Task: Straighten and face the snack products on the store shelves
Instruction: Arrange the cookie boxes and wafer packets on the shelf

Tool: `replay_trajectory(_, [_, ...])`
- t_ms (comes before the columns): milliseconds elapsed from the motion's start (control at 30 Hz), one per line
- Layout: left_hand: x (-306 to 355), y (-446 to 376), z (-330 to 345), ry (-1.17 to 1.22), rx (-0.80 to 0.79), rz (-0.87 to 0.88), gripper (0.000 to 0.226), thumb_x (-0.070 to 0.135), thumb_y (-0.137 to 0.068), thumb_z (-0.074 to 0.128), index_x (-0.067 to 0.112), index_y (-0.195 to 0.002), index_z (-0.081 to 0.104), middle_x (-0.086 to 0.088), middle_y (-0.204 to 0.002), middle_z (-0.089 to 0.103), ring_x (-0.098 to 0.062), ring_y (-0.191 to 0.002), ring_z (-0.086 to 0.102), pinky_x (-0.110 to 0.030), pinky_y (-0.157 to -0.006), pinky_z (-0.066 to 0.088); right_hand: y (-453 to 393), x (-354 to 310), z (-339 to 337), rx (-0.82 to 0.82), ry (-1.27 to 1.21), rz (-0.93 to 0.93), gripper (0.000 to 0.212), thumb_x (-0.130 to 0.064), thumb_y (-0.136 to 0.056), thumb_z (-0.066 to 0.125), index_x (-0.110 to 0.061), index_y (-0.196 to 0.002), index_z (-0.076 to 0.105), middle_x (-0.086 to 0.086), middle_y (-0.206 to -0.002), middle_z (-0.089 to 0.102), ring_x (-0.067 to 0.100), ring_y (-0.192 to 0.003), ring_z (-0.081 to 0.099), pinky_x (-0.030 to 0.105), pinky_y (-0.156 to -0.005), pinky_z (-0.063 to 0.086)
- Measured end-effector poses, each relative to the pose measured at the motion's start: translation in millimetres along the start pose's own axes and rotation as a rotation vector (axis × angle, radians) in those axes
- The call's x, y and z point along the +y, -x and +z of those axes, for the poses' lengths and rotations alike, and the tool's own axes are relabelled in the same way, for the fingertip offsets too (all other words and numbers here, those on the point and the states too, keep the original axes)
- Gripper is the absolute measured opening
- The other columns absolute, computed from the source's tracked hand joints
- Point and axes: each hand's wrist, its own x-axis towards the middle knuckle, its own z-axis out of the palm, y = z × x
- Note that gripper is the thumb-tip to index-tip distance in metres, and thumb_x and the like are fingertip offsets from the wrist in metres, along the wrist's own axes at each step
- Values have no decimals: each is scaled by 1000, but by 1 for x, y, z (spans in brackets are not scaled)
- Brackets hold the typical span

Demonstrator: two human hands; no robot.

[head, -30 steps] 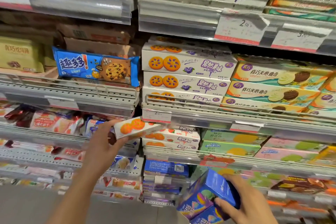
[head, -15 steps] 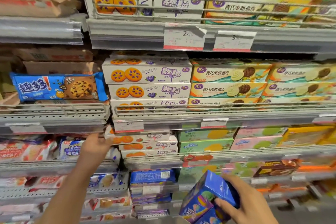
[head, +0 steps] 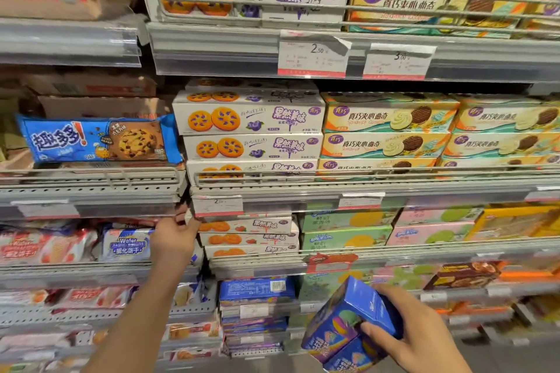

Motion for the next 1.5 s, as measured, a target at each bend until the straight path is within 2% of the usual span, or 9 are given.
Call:
replay_trajectory(267, [5, 12, 12, 48, -66, 34, 50, 27, -92, 72, 14, -137, 54, -3, -95, 68, -30, -95, 67, -42, -84, 53, -6, -6, 4, -39, 19, -27, 54, -84, -69, 62, -67, -114, 37, -43, -111, 54, -9, -98, 61, 9, -78, 46])
replay_trajectory(533, [9, 4, 7, 31, -144, 88, 54, 23, -94, 70, 12, -143, 51, 7, -88, 67, -12, -75, 62, -34, -69, 47, -10, -14, 6, -29, 15, -62, 56, -85, -67, 61, -66, -115, 40, -42, -111, 57, -21, -93, 55, 2, -74, 42])
replay_trajectory(700, [1, 18, -8, 181, -216, 56, 47, 33, -96, 68, 22, -138, 52, 1, -125, 65, -21, -109, 65, -42, -95, 51, -11, -16, 11, 13, -3, -74, 66, -98, -61, 46, -63, -116, 43, -39, -110, 59, -14, -94, 60, 6, -73, 45])
replay_trajectory(833, [-13, 59, -17, 153, -83, 168, 15, 23, -99, 60, 26, -113, 65, 7, -106, 69, -10, -93, 64, -26, -74, 48, -11, -9, 19, 94, -25, -36, 67, -92, -68, 52, -50, -121, 54, -30, -108, 65, -3, -91, 65, 16, -74, 51])
replay_trajectory(967, [-49, 82, 1, 88, -496, 86, 6, 28, -98, 64, 29, -96, 69, 2, -92, 72, -19, -93, 69, -37, -85, 56, -14, -8, 31, 248, -200, 20, 40, -69, -79, 66, -48, -112, 59, -29, -100, 69, -5, -93, 66, 19, -76, 52])
replay_trajectory(1100, [-71, 105, 26, 34, -792, 30, 30, 46, -92, 68, 30, -117, 64, 11, -113, 70, -10, -106, 68, -41, -101, 53, -21, -13, 34, 307, -403, 75, 29, -57, -80, 70, -46, -105, 61, -35, -97, 68, -5, -90, 66, 25, -76, 53])
replay_trajectory(1233, [-82, 116, 43, 211, -884, -126, 74, 72, -72, 73, 43, -135, 49, 18, -133, 59, -2, -118, 61, -37, -102, 53, -26, -13, 43, 263, -612, 116, 35, -42, -80, 72, -26, -111, 70, -7, -101, 76, 20, -96, 72, 40, -74, 62])
replay_trajectory(1300, [-88, 117, 48, 290, -902, -151, 63, 61, -80, 77, 46, -134, 48, 14, -134, 58, -2, -120, 60, -33, -101, 53, -25, -15, 49, 217, -699, 118, 35, -43, -84, 75, -24, -113, 70, 1, -105, 76, 27, -98, 73, 48, -71, 62])
replay_trajectory(1500, [-103, 117, 49, 340, -900, -188, 40, 29, -91, 75, 36, -127, 59, 8, -121, 72, -10, -111, 69, -34, -97, 56, -23, -15, 61, 130, -613, 82, 63, -67, -69, 78, -26, -116, 69, -3, -107, 76, 19, -96, 73, 34, -70, 62])
